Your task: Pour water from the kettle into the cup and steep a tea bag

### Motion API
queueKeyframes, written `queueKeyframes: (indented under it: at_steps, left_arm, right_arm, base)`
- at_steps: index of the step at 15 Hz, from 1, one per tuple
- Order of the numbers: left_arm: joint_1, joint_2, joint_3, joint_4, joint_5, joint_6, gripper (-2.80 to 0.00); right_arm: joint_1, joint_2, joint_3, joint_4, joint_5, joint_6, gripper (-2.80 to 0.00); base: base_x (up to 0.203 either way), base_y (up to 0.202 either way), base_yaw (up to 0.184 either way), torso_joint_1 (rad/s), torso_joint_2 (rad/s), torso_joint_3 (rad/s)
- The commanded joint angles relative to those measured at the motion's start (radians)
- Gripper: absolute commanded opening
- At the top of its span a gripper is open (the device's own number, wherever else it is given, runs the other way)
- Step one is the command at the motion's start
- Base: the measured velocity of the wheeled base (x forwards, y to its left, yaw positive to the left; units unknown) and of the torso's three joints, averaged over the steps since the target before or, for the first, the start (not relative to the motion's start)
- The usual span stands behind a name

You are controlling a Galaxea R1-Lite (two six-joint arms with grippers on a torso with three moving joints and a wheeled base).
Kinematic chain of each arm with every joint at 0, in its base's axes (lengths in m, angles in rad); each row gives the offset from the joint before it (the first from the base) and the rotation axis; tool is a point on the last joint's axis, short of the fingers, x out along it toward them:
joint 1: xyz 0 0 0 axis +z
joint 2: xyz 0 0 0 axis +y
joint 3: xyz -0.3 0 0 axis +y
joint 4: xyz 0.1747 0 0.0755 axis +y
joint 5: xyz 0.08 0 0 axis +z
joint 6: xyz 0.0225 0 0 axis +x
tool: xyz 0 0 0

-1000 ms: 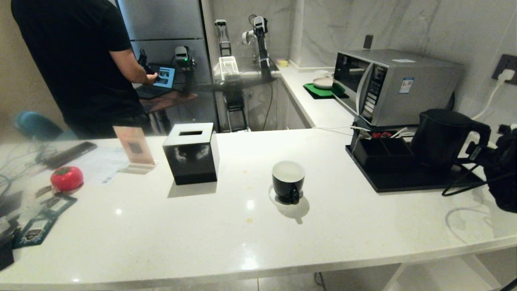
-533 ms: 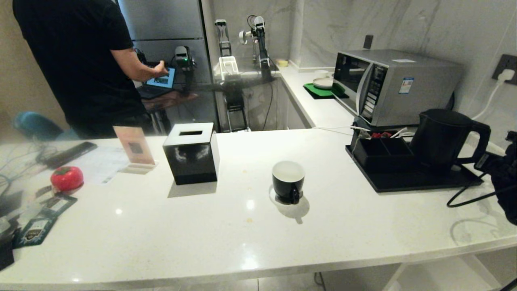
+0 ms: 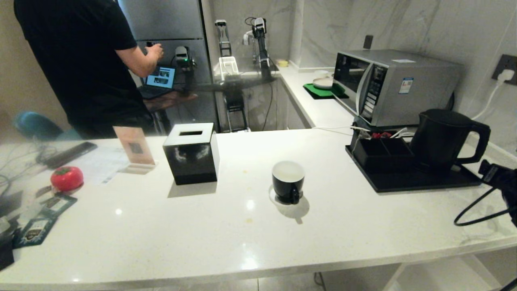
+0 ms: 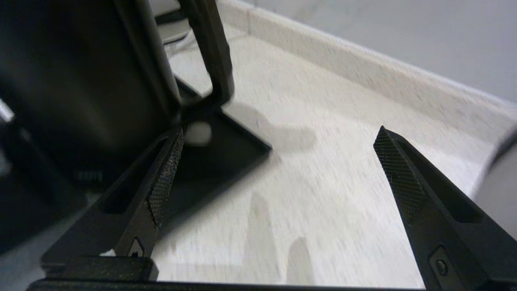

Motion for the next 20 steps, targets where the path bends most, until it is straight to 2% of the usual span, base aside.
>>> queueKeyframes:
  at_steps: [1,2,3,6,14,17,20]
  left_arm:
    - [0.0,0.002,0.0,0.0,0.0,0.0,-2.8]
    - [0.0,0.002,0.0,0.0,0.0,0.0,-2.8]
    - [0.0,0.002,0.0,0.0,0.0,0.0,-2.8]
    - [0.0,0.002,0.0,0.0,0.0,0.0,-2.8]
    - [0.0,0.002,0.0,0.0,0.0,0.0,-2.8]
    - [0.0,0.002,0.0,0.0,0.0,0.0,-2.8]
    - [0.0,0.002,0.0,0.0,0.0,0.0,-2.8]
  right_arm:
    - [0.0,-0.047,0.066,-0.022,-0.002,0.0,0.0]
    - [0.0,-0.065,0.096,-0.034,-0.001,0.0,0.0]
    - [0.0,-0.087,0.122,-0.039,0.0,0.0,-2.8]
    - [0.0,-0.144,0.193,-0.04,0.049,-0.004,-2.8]
    - [0.002,-0.275,0.299,-0.015,0.055,-0.005,-2.8]
    - [0.003,-0.361,0.343,0.043,0.057,-0.007,-2.8]
    - [0.023,-0.484,0.366,0.157,0.057,-0.012,-2.8]
  base:
    - [0.0,0.0,0.0,0.0,0.0,0.0]
    - [0.0,0.0,0.0,0.0,0.0,0.0]
    - [0.0,0.0,0.0,0.0,0.0,0.0]
    - [0.0,0.0,0.0,0.0,0.0,0.0]
    - [0.0,0.0,0.0,0.0,0.0,0.0]
    - [0.0,0.0,0.0,0.0,0.0,0.0]
    - [0.0,0.0,0.0,0.0,0.0,0.0]
